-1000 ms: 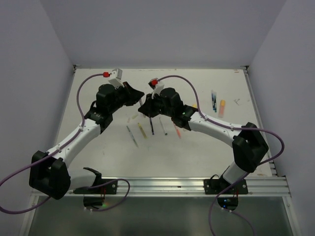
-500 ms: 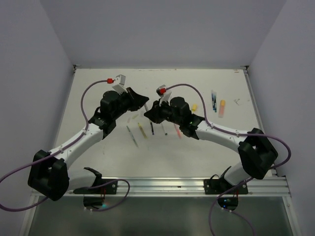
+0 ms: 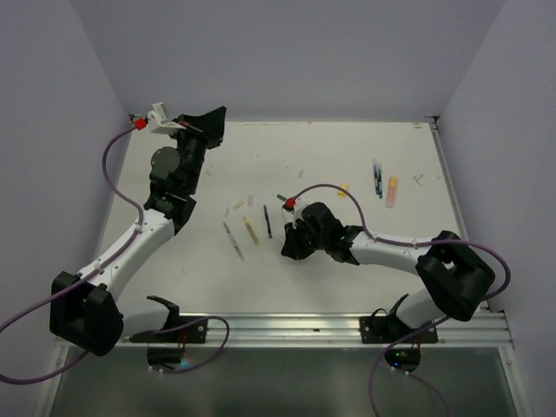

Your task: Open the pen caps

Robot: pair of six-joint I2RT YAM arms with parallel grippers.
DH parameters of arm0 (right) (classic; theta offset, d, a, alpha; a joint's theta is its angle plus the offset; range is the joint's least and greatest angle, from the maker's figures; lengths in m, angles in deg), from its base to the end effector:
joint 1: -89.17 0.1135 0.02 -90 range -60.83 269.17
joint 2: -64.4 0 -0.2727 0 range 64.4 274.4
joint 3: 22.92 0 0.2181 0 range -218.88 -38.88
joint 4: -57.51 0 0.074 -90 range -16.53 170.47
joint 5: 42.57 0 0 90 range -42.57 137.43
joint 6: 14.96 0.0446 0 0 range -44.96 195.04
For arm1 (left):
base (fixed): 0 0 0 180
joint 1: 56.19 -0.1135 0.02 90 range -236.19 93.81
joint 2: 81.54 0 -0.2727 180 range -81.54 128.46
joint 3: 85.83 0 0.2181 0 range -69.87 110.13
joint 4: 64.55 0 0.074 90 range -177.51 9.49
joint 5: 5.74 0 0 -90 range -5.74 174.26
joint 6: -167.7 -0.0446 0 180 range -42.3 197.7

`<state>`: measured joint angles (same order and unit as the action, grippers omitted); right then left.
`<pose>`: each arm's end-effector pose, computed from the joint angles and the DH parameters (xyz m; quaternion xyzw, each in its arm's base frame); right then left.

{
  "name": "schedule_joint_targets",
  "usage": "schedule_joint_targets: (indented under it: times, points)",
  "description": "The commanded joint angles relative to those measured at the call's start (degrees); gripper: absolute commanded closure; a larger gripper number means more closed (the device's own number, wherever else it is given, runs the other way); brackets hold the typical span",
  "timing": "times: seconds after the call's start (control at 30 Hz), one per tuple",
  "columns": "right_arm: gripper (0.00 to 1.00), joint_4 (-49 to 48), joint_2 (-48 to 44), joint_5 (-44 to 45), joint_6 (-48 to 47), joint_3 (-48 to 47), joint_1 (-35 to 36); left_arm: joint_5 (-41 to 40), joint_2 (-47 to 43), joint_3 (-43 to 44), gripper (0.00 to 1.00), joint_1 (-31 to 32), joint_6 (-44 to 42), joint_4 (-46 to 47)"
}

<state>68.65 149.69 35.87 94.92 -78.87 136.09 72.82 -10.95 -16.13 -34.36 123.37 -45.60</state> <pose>0.1828 0.2086 0.2020 -0.2522 0.8686 0.3057 0.2975 0.2441 -0.0882 0.4038 -0.1996 0.5552 -0.3987 0.7021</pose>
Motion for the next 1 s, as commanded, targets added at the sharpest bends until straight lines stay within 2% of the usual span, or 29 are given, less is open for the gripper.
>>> schedule_joint_targets:
  times: [0.0,0.07,0.2,0.37,0.5,0.6,0.67,0.97]
  points:
    - [1.00,4.37,-3.90,4.33,-0.72,-2.99,-0.07,2.37,2.26,3.91,1.00,0.24,-1.28,-1.06]
    - [1.00,8.59,-4.44,9.76,-0.89,-4.65,-0.59,8.94,3.76,4.97,1.00,0.32,-1.29,-7.21]
    - [1.00,12.90,-3.21,13.91,-0.28,-6.24,-4.54,17.58,8.33,5.25,1.00,1.55,-0.93,-17.23]
    - [1.00,19.40,-1.45,15.77,0.68,-8.70,-8.50,22.59,13.77,2.51,1.00,4.10,1.52,-18.65]
    - [1.00,19.32,-0.05,14.01,0.60,-9.49,-12.54,22.60,19.93,6.81,1.00,8.22,2.31,-21.63]
    - [1.00,22.56,3.29,13.05,-0.02,-13.70,-12.90,22.96,25.29,13.03,1.00,10.25,1.88,-27.59]
    - [1.00,22.75,4.52,11.82,0.51,-15.82,-12.90,19.90,27.66,14.99,1.00,11.22,1.18,-29.55]
    - [1.00,21.34,7.34,7.17,2.09,-16.97,-12.90,16.98,36.89,21.67,1.00,13.33,1.18,-34.38]
